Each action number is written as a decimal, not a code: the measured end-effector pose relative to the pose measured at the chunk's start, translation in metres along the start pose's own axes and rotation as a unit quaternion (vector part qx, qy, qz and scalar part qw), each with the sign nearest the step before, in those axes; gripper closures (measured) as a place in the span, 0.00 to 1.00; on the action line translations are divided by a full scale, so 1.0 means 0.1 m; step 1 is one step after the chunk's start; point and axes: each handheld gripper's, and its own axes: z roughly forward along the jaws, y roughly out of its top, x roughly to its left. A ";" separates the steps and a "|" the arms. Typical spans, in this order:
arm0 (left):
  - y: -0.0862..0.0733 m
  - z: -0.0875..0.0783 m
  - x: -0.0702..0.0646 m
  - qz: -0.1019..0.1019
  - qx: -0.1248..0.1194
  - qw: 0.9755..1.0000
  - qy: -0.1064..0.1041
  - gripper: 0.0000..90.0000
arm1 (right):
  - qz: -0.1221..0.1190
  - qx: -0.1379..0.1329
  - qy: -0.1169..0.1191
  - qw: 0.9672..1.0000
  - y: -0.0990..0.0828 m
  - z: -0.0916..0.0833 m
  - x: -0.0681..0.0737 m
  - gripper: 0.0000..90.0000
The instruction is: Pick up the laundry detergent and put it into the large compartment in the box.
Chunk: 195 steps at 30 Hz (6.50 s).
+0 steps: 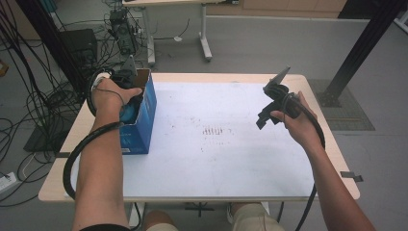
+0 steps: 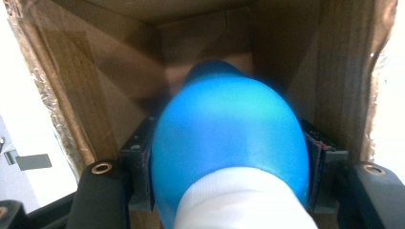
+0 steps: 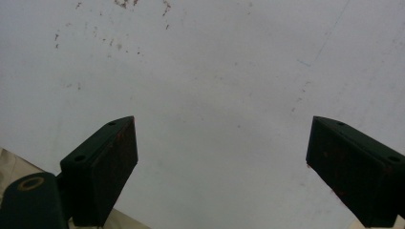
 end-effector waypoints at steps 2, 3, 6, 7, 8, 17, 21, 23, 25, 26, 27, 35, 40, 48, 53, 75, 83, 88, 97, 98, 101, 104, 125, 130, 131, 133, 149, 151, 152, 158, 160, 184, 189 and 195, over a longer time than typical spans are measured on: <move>0.00 0.00 0.00 0.000 -0.001 1.000 0.000 0.41 | -0.001 0.000 -0.001 1.000 0.00 0.00 0.00 0.11; 0.00 0.00 0.00 0.000 -0.001 1.000 -0.001 0.41 | -0.001 0.000 -0.001 1.000 0.00 -0.01 0.01 0.11; -0.01 0.00 0.01 0.000 -0.002 1.000 -0.002 0.41 | 0.000 -0.001 -0.002 1.000 0.00 -0.01 0.01 0.11; -0.01 0.00 0.01 0.000 -0.002 1.000 -0.002 0.41 | 0.000 -0.001 -0.002 1.000 0.00 -0.01 0.01 0.11; 0.00 0.00 0.01 -0.001 -0.001 1.000 -0.002 0.41 | 0.000 -0.002 -0.001 1.000 -0.01 -0.01 0.00 0.11; -0.01 0.00 0.01 0.000 -0.002 1.000 -0.001 0.41 | 0.000 -0.001 -0.001 1.000 0.00 -0.01 0.00 0.11; -0.01 0.00 0.01 0.000 -0.001 1.000 -0.001 0.41 | 0.000 -0.001 0.000 1.000 0.00 -0.01 0.00 0.11; -0.01 0.00 0.00 0.001 -0.002 1.000 -0.001 0.41 | -0.001 -0.001 0.000 1.000 0.00 -0.01 0.01 0.11; -0.02 0.00 0.00 0.001 -0.003 1.000 0.000 0.41 | -0.001 -0.001 0.000 1.000 -0.01 -0.01 0.01 0.11; -0.02 0.00 0.00 0.001 -0.003 1.000 0.000 0.41 | -0.002 -0.002 0.000 1.000 -0.01 -0.01 0.01 0.11; -0.02 0.00 0.00 0.001 -0.003 1.000 0.000 0.41 | -0.002 -0.002 0.000 1.000 -0.01 -0.01 0.01 0.11; -0.02 0.00 0.01 0.001 -0.003 1.000 -0.001 0.41 | -0.003 -0.001 -0.001 1.000 0.00 -0.02 0.02 0.11; -0.02 0.00 0.01 0.002 -0.004 1.000 -0.001 0.41 | -0.002 -0.001 -0.002 1.000 0.01 -0.02 0.03 0.11; -0.02 0.00 0.01 0.002 -0.004 1.000 -0.001 0.41 | -0.003 -0.001 -0.003 1.000 0.00 -0.03 0.03 0.11; -0.02 0.00 0.01 0.002 -0.003 1.000 -0.001 0.41 | -0.003 -0.002 -0.003 1.000 0.00 -0.03 0.03 0.11; -0.03 0.00 0.00 0.001 -0.006 1.000 -0.001 0.41 | -0.002 -0.001 -0.004 1.000 -0.01 -0.04 0.03 0.11; -0.03 0.00 0.01 0.000 -0.007 1.000 -0.002 0.41 | -0.002 -0.001 -0.005 1.000 -0.01 -0.04 0.04 0.11; -0.03 0.00 0.01 0.001 -0.007 1.000 -0.002 0.41 | -0.001 -0.001 -0.005 1.000 -0.01 -0.04 0.04 0.11; -0.04 0.00 0.02 0.001 -0.008 1.000 -0.003 0.41 | -0.003 -0.002 -0.005 1.000 -0.01 -0.04 0.04 0.11; -0.04 0.00 0.01 0.001 -0.008 1.000 -0.002 0.41 | -0.003 -0.002 -0.005 1.000 -0.01 -0.04 0.04 0.11; -0.04 0.00 0.01 0.001 -0.008 1.000 -0.002 0.41 | -0.003 -0.002 -0.005 1.000 -0.01 -0.04 0.04 0.11; -0.04 0.00 0.01 0.000 -0.008 1.000 -0.002 0.41 | -0.001 -0.002 -0.005 1.000 -0.01 -0.04 0.04 0.11; -0.05 0.00 0.02 0.001 -0.009 1.000 -0.003 0.41 | -0.003 -0.003 -0.006 1.000 -0.01 -0.04 0.05 0.11; -0.05 0.00 0.02 0.001 -0.008 1.000 -0.003 0.41 | -0.004 -0.002 -0.006 1.000 -0.01 -0.04 0.06 0.11; -0.05 0.00 0.02 0.001 -0.008 1.000 -0.003 0.41 | -0.004 -0.002 -0.006 1.000 -0.01 -0.04 0.06 0.11; -0.05 0.00 0.02 0.001 -0.009 1.000 -0.003 0.41 | -0.004 -0.002 -0.005 1.000 -0.01 -0.04 0.05 0.11; -0.05 0.00 0.02 0.000 -0.009 1.000 -0.003 0.41 | -0.003 -0.002 -0.005 1.000 -0.01 -0.03 0.06 0.11; -0.05 0.00 0.02 0.000 -0.010 1.000 -0.003 0.41 | -0.003 -0.001 -0.005 1.000 0.00 -0.03 0.06 0.11; -0.05 0.00 0.02 0.000 -0.010 1.000 -0.003 0.41 | -0.004 -0.001 -0.006 1.000 0.00 -0.03 0.06 0.11; -0.05 0.00 0.01 0.000 -0.010 1.000 -0.002 0.41 | -0.004 -0.002 -0.006 1.000 0.00 -0.04 0.06 0.11; -0.05 0.00 0.02 0.000 -0.010 1.000 -0.003 0.41 | -0.003 -0.001 -0.006 1.000 0.00 -0.03 0.06 0.11; -0.05 0.01 0.03 0.000 -0.009 1.000 -0.006 0.41 | -0.005 0.001 -0.008 1.000 0.01 -0.04 0.07 0.11; -0.06 0.01 0.05 -0.002 -0.010 1.000 -0.007 0.40 | -0.006 0.002 -0.008 1.000 0.02 -0.04 0.08 0.11; -0.08 -0.01 0.06 -0.002 -0.013 1.000 -0.008 0.38 | -0.007 0.000 -0.008 1.000 0.02 -0.05 0.09 0.11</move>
